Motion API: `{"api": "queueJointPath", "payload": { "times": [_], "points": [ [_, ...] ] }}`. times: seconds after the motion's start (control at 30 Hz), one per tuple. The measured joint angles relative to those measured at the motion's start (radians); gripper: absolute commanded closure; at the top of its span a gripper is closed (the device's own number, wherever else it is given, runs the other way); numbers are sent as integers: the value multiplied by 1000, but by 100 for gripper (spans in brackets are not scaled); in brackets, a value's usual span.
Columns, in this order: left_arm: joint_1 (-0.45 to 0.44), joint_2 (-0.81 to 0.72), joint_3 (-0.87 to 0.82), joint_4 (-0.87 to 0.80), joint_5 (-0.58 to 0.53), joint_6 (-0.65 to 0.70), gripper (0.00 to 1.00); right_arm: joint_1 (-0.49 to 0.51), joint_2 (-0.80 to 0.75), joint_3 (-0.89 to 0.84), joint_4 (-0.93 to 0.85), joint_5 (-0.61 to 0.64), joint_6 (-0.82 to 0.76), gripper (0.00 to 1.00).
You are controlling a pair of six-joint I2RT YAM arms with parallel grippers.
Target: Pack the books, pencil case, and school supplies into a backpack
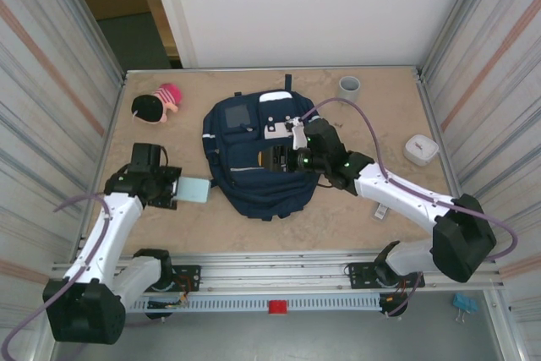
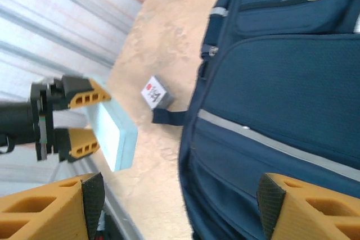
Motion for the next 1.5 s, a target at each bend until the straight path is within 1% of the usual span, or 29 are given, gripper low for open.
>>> {"api": "queueJointPath", "payload": {
  "times": [0.13,0.23,0.37,0.53,0.73,0.8,0.87,0.93,1.0,1.07,1.13,1.27,1.37,1.43,1.5],
  "points": [
    [-76,35,68,55,54,95,35,0,46,-1,73,-103,8,26],
    [-129,77,94,98,93,135,34,0,72,-1,102,-161,9,25],
    [-176,121,127,142,128,165,35,6,98,-1,128,-219,10,24],
    [-203,133,138,206,164,164,34,19,138,8,142,-273,12,24],
    [-229,133,135,315,185,114,33,40,200,32,185,-310,39,26],
    [-246,134,135,348,190,100,33,46,214,34,206,-313,55,29],
    [-264,140,134,380,192,85,33,50,225,35,235,-316,72,35],
    [-282,150,130,408,193,74,33,51,236,36,259,-318,91,43],
    [-297,163,128,427,194,63,32,51,241,37,278,-318,107,55],
    [-308,177,127,439,194,57,32,51,241,36,291,-312,113,63],
    [-312,185,127,449,193,53,28,50,241,32,293,-303,117,68],
    [-333,187,127,452,184,61,15,35,215,-1,294,-283,125,71],
    [-349,187,133,430,158,105,6,6,159,-52,291,-278,134,72],
    [-362,189,154,380,111,159,3,-25,114,-91,291,-273,140,72],
    [-383,196,191,319,36,234,2,-76,60,-130,285,-269,147,72]
  ]
}}
